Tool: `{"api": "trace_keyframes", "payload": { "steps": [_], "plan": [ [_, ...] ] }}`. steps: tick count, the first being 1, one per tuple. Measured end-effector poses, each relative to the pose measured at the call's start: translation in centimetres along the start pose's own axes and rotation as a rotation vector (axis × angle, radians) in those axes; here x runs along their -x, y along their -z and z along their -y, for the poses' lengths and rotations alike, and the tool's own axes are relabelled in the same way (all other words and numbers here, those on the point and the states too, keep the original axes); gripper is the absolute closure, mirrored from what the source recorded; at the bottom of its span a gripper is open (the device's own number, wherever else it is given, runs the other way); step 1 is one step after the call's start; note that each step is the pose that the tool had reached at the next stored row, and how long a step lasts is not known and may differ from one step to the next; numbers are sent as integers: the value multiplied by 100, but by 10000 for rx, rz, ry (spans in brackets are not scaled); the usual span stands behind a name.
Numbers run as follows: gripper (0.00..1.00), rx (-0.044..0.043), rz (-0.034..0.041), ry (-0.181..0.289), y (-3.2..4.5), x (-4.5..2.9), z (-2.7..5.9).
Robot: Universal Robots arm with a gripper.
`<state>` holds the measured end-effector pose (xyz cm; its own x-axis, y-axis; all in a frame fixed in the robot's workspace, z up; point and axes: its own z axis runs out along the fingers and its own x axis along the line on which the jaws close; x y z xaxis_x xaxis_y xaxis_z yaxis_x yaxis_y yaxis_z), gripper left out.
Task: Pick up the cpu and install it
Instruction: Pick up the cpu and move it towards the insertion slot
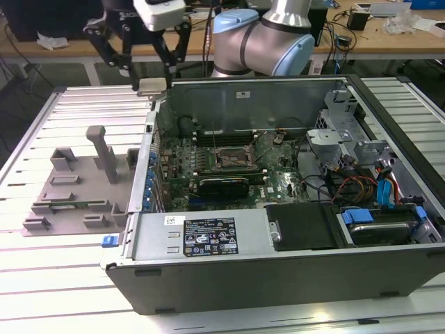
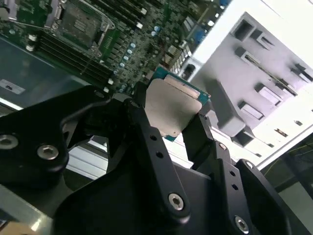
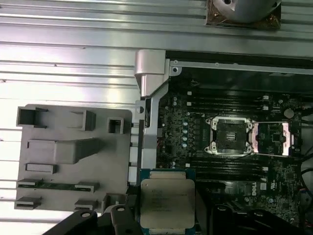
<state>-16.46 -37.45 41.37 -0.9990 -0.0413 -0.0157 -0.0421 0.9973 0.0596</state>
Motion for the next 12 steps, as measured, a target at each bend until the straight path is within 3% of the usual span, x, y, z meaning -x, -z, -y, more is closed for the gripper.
{"api": "trace_keyframes", "payload": {
  "steps": [9, 11, 12],
  "plan": [
    [46, 2, -55, -3, -6, 466, 23],
    [46, 3, -78, -6, -8, 678, 32],
    [46, 3, -83, -6, -9, 729, 34]
  ]
}}
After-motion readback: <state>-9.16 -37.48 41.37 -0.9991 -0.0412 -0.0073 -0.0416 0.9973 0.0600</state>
